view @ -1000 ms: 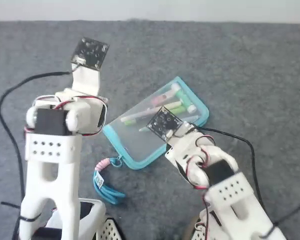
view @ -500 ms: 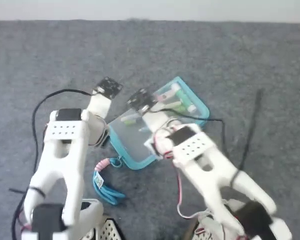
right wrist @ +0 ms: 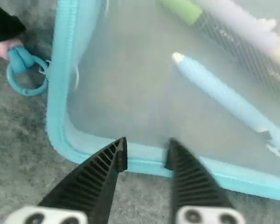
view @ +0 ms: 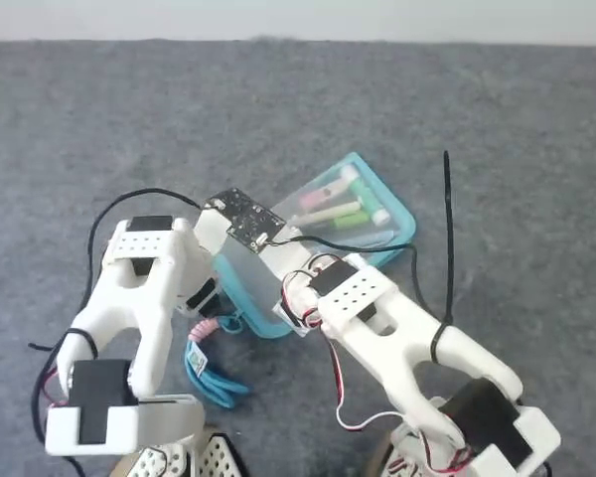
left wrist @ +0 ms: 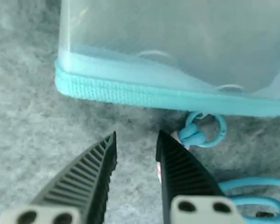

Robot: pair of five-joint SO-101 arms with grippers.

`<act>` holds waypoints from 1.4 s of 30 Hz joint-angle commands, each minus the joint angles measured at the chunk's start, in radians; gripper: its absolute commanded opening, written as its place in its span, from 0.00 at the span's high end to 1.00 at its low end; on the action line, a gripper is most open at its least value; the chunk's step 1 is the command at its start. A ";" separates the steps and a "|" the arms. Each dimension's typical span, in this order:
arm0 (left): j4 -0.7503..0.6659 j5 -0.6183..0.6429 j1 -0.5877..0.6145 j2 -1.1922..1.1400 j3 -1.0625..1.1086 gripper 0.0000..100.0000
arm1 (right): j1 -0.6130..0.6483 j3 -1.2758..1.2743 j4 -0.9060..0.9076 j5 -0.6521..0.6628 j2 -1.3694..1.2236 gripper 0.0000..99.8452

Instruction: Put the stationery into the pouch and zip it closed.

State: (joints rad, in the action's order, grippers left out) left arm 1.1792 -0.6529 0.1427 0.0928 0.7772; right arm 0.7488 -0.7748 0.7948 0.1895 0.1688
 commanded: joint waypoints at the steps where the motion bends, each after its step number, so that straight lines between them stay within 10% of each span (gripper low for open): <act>1: -0.032 -0.020 -0.002 -0.009 0.005 0.87 | 0.013 0.015 0.013 -0.006 0.005 1.00; 28: 0.173 -0.117 -0.008 0.428 0.067 0.87 | -0.001 -0.118 0.067 0.074 0.246 0.99; 42: -0.107 -0.118 -0.044 0.000 0.119 0.84 | 0.002 -0.117 0.058 0.074 0.197 0.99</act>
State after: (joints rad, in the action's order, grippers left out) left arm 1.1132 -0.7649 0.1197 0.2386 0.9060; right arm 0.7334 -0.9068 0.8761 0.2539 0.3498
